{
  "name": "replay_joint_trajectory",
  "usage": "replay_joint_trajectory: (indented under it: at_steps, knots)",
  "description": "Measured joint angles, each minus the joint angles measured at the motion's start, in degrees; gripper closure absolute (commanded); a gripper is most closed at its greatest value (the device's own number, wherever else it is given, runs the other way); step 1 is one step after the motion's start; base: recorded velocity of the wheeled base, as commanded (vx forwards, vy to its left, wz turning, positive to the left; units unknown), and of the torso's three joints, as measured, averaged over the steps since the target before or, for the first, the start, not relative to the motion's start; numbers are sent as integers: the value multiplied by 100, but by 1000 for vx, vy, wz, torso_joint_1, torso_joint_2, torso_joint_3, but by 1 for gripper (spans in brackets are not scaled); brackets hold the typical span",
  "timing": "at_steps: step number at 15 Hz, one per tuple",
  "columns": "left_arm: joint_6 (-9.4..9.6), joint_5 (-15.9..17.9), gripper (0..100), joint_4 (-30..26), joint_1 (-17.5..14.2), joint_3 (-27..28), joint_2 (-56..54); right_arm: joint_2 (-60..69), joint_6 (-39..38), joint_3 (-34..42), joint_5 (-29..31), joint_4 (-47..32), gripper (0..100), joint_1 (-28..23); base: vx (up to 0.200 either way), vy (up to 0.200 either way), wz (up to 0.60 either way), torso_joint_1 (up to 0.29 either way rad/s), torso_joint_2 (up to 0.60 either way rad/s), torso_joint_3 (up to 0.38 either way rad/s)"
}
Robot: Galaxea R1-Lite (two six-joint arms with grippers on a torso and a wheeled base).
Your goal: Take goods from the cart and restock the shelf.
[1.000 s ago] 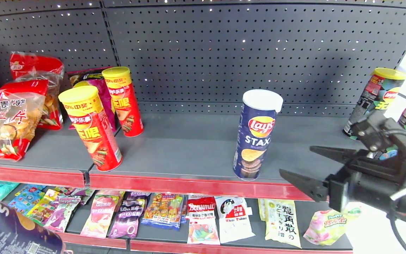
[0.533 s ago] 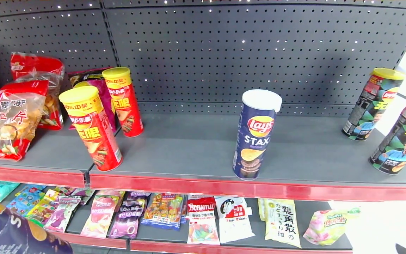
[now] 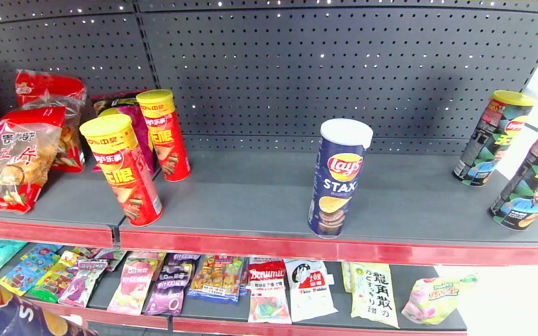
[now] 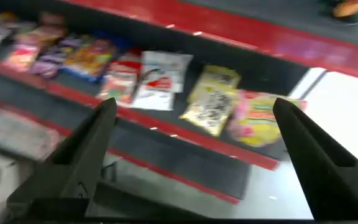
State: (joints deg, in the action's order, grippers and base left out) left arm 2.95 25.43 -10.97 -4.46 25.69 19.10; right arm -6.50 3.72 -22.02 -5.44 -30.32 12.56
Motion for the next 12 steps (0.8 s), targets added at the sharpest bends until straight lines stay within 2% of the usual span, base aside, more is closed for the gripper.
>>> replay_joint_trajectory:
  at_steps: [2, 5, 8, 9, 11, 12]
  knots:
    - [-11, -23, 100, 0, 0, 0, -65, 63, -77, 551, 55, 594, 0, 45, 0, 0, 0, 0, 0, 0]
    - [2, -215, 100, 11, -9, 24, -95, -155, -149, 1392, 1315, 2277, 0, -211, 0, 0, 0, 0, 0, 0]
    - [5, -400, 100, 5, -17, 16, -106, -354, -158, 1580, 1698, 2330, 0, -633, 0, 0, 0, 0, 0, 0]
    - [5, -413, 100, -5, -17, 6, -108, -485, -158, 1591, 1755, 2337, 0, -942, 0, 0, 0, 0, 0, 0]
    - [0, -411, 100, -2, -17, 0, -116, -645, -156, 1646, 1588, 2356, 0, -1448, 0, 0, 0, 0, 0, 0]
    - [-9, -390, 100, 0, -17, 2, -128, -607, -148, 1684, 1287, 2376, 0, -1484, 0, 0, 0, 0, 0, 0]
